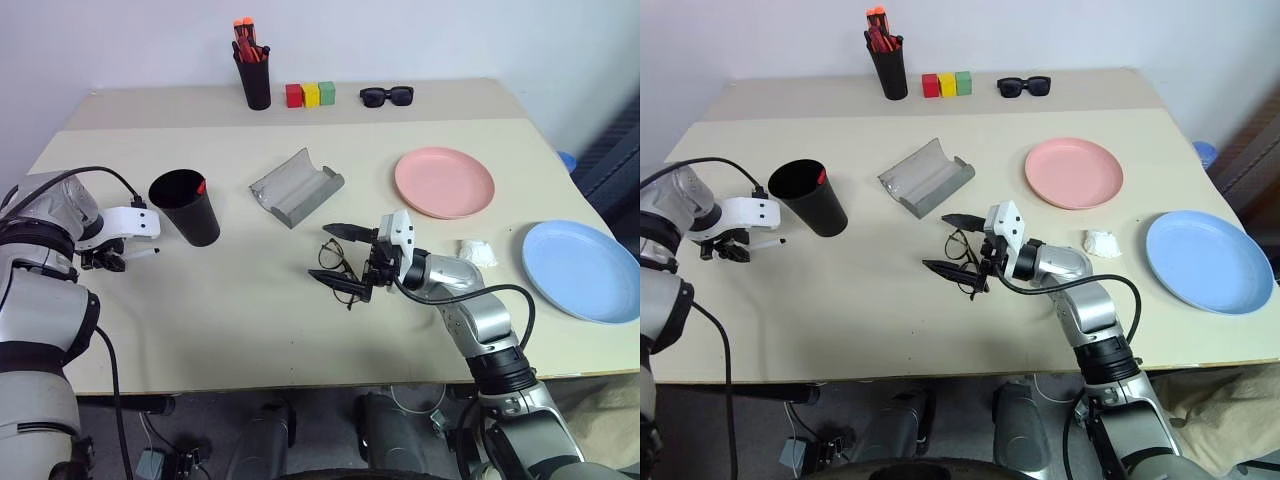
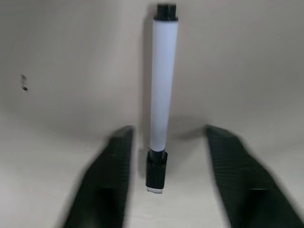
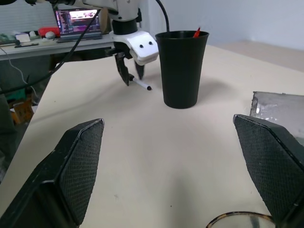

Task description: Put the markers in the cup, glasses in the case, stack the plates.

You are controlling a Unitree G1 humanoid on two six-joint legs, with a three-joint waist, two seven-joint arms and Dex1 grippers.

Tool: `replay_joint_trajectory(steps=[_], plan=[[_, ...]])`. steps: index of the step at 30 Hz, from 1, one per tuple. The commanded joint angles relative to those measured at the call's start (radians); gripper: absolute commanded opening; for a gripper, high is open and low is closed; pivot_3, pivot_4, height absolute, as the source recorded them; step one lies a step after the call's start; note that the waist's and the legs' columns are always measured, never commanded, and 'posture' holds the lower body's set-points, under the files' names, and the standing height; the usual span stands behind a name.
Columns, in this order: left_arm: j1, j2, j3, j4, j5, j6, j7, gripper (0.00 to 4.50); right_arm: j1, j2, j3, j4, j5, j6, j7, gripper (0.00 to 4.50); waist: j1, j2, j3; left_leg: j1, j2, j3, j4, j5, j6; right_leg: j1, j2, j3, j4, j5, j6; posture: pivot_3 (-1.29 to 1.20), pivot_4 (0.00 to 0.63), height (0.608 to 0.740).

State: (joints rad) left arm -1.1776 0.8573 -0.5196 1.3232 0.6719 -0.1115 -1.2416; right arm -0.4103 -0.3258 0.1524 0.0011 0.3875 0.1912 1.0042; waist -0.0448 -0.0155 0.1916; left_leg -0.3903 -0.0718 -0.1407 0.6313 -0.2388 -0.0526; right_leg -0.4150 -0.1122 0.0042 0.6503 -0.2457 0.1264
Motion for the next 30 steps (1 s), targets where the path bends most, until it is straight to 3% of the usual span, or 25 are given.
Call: replay_joint_trajectory(steps=[1,17,24,30], plan=[[0.011,0.002,-0.001,0.010,0.001,0.015,0.001,0.21,-0.001,-0.005,-0.020,-0.056,0.016,-0.007,-0.007,4.45,0.000,0.000,0.000,0.000,0.000,0.000,0.000,0.000,0.000,0.000,0.000,0.000,0.000,0.000,0.000,0.00,0.150,0.740],[0.064,0.070,0.092,-0.053,-0.115,-0.075,-0.089,0.10,-0.023,0.006,-0.015,-0.019,0.011,-0.024,-0.004,4.45,0.000,0.000,0.000,0.000,0.000,0.000,0.000,0.000,0.000,0.000,0.000,0.000,0.000,0.000,0.000,0.00,0.150,0.740],[0.208,0.170,0.325,-0.281,-0.372,0.042,-0.201,0.10,-0.025,0.005,-0.016,-0.003,0.005,-0.040,-0.004,4.45,-0.003,0.000,0.000,0.000,0.000,0.000,0.000,0.000,0.000,0.000,0.000,0.000,0.000,0.000,0.000,0.00,0.150,0.740],[0.538,0.303,0.605,-0.506,-0.570,0.348,-0.062,0.10,-0.027,-0.005,-0.025,0.002,0.009,-0.039,-0.003,4.45,-0.030,0.000,0.000,0.000,0.001,0.001,-0.002,0.000,0.000,-0.004,0.001,0.004,0.001,0.000,-0.001,0.00,0.150,0.740]])
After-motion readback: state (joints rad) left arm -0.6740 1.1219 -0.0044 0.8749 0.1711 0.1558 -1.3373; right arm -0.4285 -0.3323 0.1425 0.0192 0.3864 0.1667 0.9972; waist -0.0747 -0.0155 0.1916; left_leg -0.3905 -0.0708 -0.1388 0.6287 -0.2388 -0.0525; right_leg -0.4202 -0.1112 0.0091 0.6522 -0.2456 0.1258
